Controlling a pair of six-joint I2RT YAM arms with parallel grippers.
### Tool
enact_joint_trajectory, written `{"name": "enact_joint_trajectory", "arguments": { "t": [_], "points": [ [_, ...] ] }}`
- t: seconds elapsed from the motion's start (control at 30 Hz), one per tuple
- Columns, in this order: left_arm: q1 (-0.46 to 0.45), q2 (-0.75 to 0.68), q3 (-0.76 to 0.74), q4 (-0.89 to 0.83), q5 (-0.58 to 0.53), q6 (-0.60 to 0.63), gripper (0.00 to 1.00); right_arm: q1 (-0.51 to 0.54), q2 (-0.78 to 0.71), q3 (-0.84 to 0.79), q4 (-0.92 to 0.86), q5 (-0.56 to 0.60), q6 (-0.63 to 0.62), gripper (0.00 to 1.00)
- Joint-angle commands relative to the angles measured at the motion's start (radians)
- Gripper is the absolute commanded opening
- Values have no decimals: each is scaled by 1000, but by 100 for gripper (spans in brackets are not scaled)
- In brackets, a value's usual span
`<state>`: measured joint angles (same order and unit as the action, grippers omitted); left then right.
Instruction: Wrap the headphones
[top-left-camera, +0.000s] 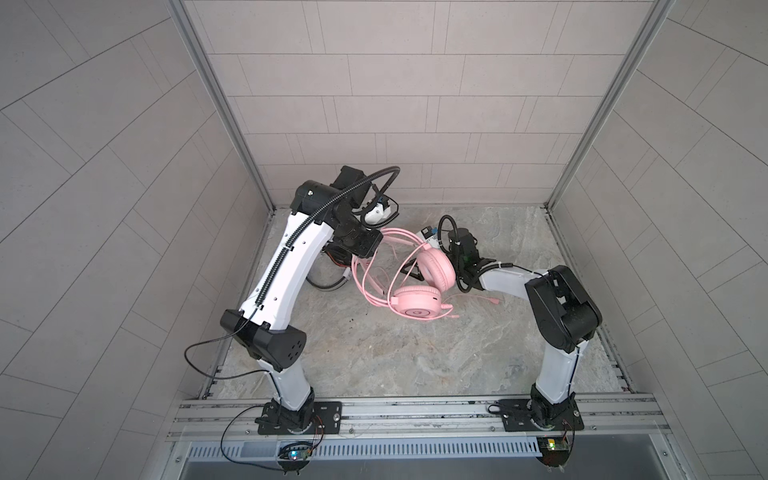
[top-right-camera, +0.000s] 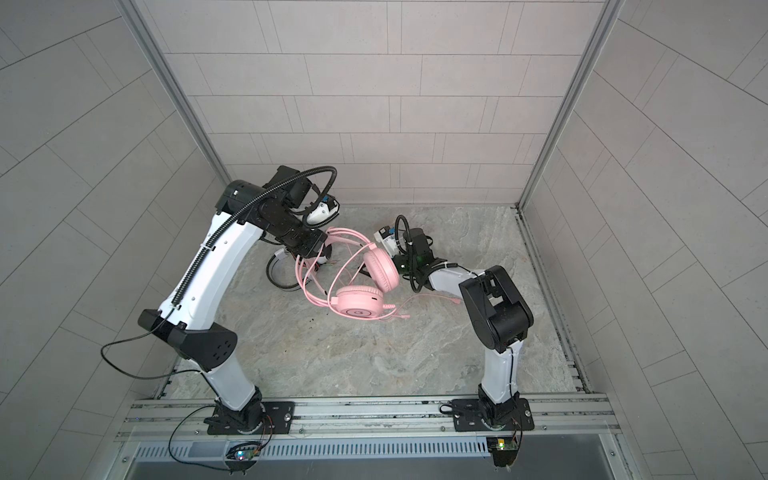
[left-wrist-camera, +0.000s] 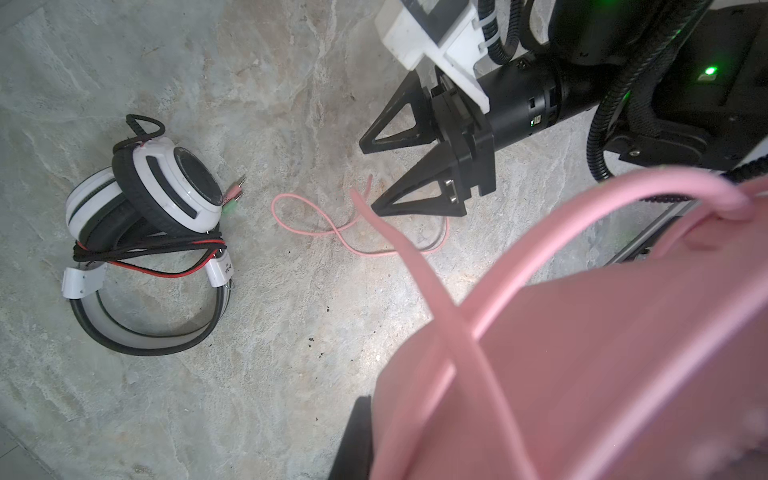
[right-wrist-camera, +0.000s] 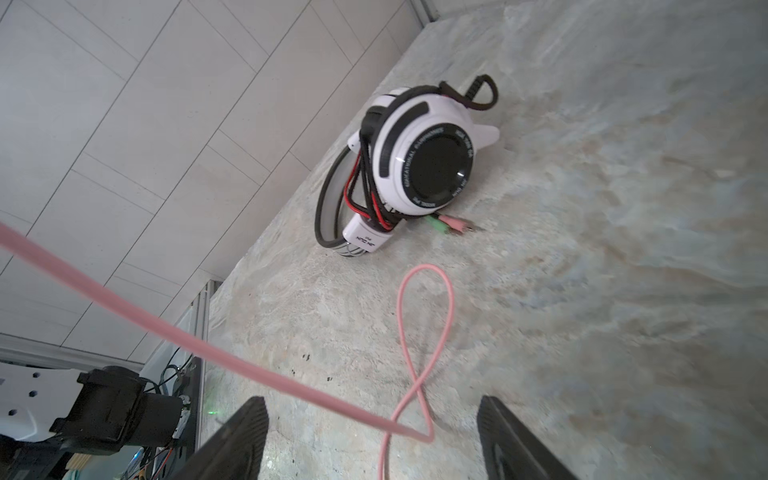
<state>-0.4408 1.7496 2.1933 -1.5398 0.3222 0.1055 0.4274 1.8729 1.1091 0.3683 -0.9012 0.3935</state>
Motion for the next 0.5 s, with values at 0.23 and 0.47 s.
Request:
{"name": "enact_joint_trajectory", "arguments": {
  "t": [0.23,0.47],
  "points": [
    [5,-58,-33,8,58,-7,0,20,90,175,-16,10,-4,46],
    [5,-65,-56,-11,2,-4,0,-21,-6,200,-56,164,16,1]
  ]
}}
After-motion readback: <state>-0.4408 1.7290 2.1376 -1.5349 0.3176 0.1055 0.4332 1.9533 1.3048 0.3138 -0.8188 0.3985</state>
